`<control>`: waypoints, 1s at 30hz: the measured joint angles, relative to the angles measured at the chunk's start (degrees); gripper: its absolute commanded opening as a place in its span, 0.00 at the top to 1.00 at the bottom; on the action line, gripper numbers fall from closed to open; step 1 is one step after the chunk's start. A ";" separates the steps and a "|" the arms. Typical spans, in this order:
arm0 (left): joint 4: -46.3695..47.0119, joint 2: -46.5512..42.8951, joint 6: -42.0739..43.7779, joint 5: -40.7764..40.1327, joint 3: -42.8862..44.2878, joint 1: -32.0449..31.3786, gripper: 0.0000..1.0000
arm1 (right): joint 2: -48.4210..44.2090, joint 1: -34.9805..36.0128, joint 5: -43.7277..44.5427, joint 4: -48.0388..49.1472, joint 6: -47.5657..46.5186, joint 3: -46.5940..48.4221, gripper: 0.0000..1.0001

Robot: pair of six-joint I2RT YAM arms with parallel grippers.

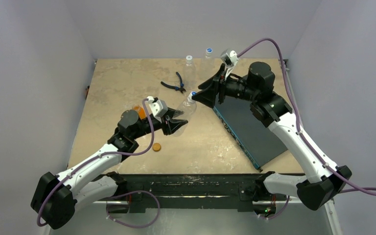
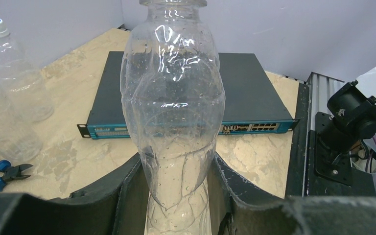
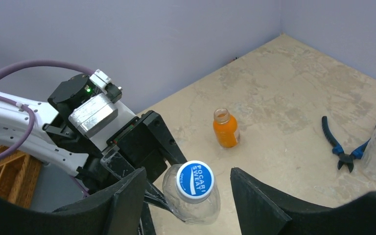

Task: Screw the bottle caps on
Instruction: Screw the bottle cap onto the plastic bottle.

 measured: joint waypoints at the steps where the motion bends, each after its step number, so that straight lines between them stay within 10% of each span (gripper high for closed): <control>1: -0.04 0.00 -0.02 0.13 0.07 0.00 1.00 | 0.09 -0.04 0.00 0.33 0.02 -0.20 0.34; 30: -0.44 1.03 -0.94 0.83 0.22 0.00 1.00 | 2.16 -0.31 -1.68 5.35 3.98 -4.28 0.73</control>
